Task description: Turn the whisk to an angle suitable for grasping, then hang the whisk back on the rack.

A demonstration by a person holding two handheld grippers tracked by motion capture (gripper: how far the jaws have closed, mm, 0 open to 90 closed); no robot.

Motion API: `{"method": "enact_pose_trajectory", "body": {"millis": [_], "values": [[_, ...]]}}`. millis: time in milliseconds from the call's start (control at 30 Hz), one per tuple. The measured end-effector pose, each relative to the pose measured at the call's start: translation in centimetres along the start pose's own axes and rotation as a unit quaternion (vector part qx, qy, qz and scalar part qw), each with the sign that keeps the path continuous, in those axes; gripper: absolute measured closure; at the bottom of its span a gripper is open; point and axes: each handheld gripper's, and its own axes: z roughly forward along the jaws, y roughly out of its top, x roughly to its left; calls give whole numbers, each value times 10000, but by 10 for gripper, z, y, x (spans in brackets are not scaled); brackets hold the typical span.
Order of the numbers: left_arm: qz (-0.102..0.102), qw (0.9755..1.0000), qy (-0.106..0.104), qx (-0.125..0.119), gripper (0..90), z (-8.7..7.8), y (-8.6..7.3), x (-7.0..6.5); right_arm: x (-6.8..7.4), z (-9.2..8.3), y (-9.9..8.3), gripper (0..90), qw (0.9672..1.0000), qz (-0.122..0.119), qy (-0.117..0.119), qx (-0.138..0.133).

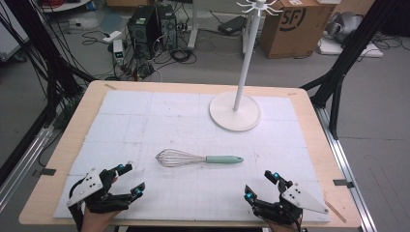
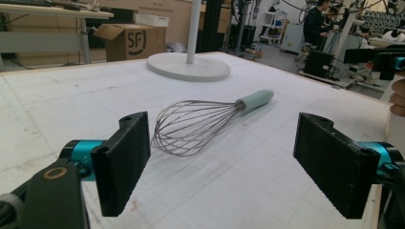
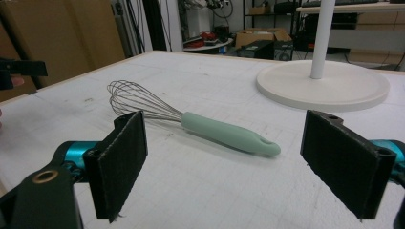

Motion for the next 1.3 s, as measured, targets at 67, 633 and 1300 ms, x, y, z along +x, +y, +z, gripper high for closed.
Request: {"method": "enact_pose_trajectory", "body": {"millis": [67,633,1300], "values": [[49,9999,-72,-58,194,4,7,-1,0,0,0,149,10000,40,1,16],[503,9929,-951,506,189,82,57,9,-3,3,0,149,9999,131,73,2],[746,9603,-2148,1619,274,185,92,-5,-9,2,0,148,9992,335,201,-128]]}}
